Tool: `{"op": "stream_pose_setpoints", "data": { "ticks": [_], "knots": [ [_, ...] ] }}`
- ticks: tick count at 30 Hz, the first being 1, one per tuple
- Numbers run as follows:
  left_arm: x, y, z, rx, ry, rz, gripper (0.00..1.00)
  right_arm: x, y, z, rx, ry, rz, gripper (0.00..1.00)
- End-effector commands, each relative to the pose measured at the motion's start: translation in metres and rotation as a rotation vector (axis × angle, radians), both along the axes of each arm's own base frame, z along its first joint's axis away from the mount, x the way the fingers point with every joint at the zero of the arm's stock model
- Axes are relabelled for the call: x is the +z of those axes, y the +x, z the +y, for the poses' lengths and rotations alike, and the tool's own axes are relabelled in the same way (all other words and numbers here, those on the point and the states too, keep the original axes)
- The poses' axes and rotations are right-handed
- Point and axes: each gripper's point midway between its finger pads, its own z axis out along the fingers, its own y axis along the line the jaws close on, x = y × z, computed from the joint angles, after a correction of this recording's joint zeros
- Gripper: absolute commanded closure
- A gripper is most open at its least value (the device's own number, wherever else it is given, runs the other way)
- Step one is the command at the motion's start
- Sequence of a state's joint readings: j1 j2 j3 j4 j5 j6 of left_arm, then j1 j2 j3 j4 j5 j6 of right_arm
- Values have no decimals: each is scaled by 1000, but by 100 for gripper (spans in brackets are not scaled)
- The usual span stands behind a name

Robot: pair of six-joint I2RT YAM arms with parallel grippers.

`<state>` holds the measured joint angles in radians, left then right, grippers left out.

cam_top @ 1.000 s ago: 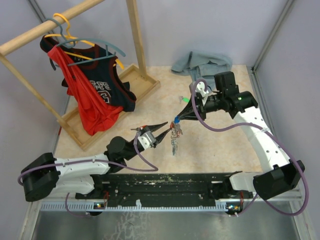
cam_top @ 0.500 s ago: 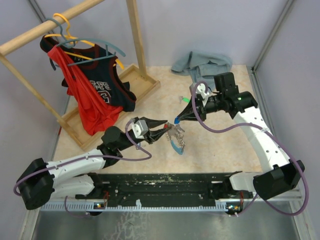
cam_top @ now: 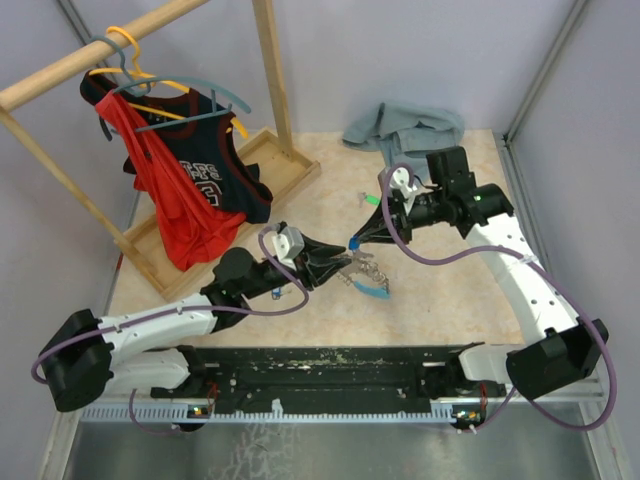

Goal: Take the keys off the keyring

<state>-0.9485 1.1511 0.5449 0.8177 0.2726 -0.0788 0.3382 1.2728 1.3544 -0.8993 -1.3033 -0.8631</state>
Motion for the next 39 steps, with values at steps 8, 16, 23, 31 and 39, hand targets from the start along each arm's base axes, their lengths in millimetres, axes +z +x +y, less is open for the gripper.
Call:
{"op": "stream_pose_setpoints", "data": {
  "ticks": [8,16,23,31,39],
  "knots": [
    [13,6,-5,53,-21,98,69,18,-8,4,45,60,-65,100],
    [10,6,-9,54,-7,116,69,17,-7,5,47,61,-62,100],
    [11,1,-14,35,-6,119,69,16,-6,6,44,58,-56,100],
    [4,10,-18,82,23,136,69,17,-8,7,52,63,-52,100],
    [1,15,-17,107,40,112,82,16,-10,9,62,62,-44,100]
  ]
}}
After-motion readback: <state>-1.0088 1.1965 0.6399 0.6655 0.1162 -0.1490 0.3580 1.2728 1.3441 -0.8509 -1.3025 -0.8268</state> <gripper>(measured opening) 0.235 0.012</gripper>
